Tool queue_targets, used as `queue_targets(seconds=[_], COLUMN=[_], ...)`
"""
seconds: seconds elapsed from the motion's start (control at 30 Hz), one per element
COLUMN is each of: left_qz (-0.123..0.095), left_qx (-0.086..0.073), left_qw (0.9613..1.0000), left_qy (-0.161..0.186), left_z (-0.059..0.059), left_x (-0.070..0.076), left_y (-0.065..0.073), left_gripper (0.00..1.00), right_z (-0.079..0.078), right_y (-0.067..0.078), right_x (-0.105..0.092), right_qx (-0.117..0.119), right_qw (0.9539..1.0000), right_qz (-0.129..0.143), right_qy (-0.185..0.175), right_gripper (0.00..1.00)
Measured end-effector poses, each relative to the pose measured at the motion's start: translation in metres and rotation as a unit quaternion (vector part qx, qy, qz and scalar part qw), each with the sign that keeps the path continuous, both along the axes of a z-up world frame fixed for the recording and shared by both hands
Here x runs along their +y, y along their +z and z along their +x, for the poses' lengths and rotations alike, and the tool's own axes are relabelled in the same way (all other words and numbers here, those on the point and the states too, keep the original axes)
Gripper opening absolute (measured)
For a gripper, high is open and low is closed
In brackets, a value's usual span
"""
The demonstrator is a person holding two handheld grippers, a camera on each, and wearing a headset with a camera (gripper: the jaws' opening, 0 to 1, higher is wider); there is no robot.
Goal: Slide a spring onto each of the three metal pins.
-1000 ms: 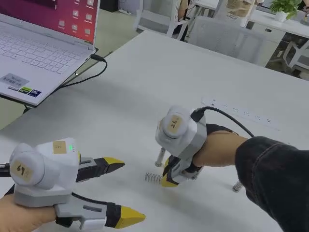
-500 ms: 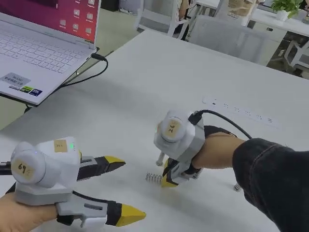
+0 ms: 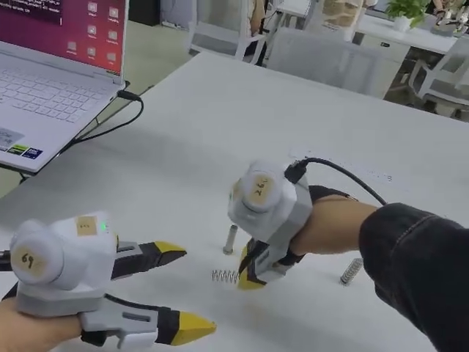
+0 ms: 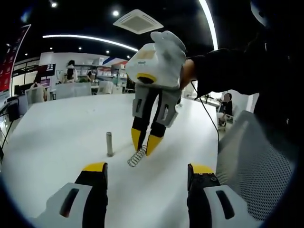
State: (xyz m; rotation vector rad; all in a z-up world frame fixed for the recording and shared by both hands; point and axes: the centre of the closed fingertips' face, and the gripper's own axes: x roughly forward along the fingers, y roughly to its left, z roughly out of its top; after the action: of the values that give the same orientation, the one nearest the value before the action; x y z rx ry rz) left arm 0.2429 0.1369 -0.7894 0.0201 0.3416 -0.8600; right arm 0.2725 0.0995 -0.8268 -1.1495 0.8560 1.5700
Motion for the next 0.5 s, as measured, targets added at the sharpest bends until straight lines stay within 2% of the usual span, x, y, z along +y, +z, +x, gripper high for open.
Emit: queue_targets(seconds=[0.27,0.5], left_qz=[0.009,0.017], left_qx=[-0.006,-0.012], left_qw=[0.9994,0.9969], left_qy=[-0.034,-0.076], left_z=[0.002,-0.001], left_x=[-0.021,-0.042], left_y=[0.010,0.019], left_gripper=[0.59,0.46], right_z=[-0.010,-0.021], right_y=[0.019,0.030], right_x=[-0.021,-0.033], right_qx=[0.011,0.013], right_qw=[0.9998,0.9996], right_qz=[0.014,0.021], right_qy=[-0.008,-0.012], right_gripper=[0.08,0.08])
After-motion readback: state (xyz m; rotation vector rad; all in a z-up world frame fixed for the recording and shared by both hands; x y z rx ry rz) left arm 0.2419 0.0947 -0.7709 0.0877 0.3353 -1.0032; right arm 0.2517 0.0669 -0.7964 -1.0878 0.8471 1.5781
